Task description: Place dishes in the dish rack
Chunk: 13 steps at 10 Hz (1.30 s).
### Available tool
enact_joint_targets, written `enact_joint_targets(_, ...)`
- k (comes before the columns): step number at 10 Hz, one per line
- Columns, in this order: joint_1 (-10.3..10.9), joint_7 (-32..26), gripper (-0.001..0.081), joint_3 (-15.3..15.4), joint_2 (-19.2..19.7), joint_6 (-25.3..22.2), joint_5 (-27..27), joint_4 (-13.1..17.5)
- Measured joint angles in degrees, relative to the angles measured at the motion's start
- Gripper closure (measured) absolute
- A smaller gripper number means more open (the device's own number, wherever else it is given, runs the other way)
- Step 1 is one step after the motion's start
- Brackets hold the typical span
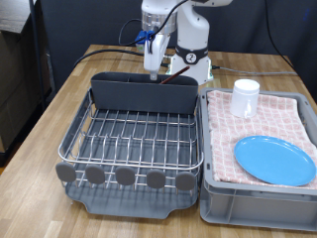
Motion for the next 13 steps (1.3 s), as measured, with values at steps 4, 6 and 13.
enact_joint_targets(4, 1.2, 2.0, 0.0003, 4.0, -5.1, -7.4, 1.3, 2.6)
enact_joint_targets(6, 4.8, -3.4, 0.0003, 4.6, -5.9, -10.3, 2.3, 5.2)
enact_joint_targets(13, 12.5, -20.3, 0.0003, 4.4, -0.2, -4.5, 3.3, 9.7)
